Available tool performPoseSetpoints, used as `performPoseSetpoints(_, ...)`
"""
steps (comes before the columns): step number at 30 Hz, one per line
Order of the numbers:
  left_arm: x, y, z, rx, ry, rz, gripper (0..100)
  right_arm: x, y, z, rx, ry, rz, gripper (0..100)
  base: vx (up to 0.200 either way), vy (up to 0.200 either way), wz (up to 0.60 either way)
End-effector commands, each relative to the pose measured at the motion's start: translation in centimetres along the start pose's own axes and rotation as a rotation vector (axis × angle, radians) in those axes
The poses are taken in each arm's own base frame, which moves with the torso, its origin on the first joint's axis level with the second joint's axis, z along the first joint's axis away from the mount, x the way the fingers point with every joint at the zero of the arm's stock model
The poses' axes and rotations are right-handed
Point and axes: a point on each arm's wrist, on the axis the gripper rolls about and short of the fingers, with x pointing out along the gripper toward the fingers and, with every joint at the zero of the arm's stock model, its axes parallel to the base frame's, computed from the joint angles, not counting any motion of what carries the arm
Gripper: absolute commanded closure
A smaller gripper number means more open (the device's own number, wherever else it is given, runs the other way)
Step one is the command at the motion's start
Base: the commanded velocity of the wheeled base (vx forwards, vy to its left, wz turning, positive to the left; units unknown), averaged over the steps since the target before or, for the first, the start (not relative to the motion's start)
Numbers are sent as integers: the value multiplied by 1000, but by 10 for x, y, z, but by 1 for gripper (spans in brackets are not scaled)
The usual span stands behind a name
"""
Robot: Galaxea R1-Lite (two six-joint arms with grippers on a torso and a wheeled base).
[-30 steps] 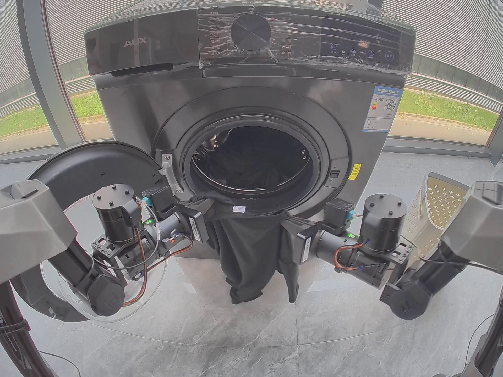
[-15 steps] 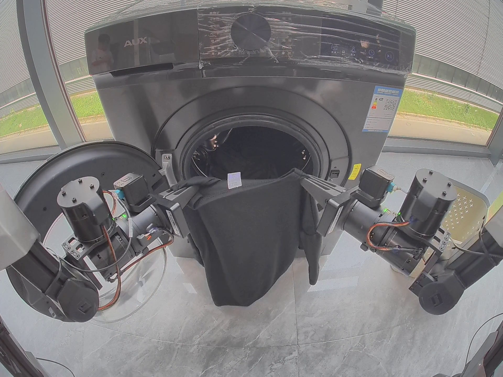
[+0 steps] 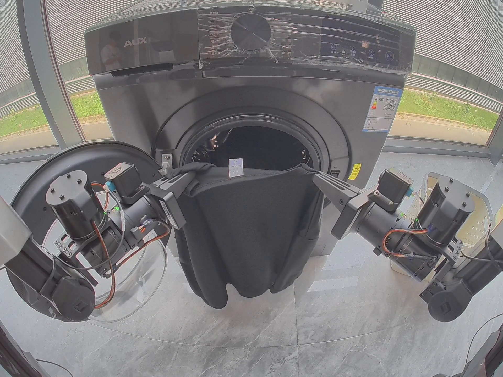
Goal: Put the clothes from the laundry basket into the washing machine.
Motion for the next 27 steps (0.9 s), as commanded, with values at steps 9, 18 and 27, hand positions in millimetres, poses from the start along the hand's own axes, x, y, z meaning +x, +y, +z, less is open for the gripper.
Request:
performPoseSetpoints(9,15,4,-16,-9,8,8,100,5,-5,-5,0,-8,-7,100,0,0,0)
performPoseSetpoints(18,15,0,-13,-8,-20,-4,100,4,-2,-11,3,2,-4,100,0,0,0)
performPoseSetpoints(27,17,-8,-14,-9,-20,-25,100,4,-9,-51,15,146,-12,0,0,0,0)
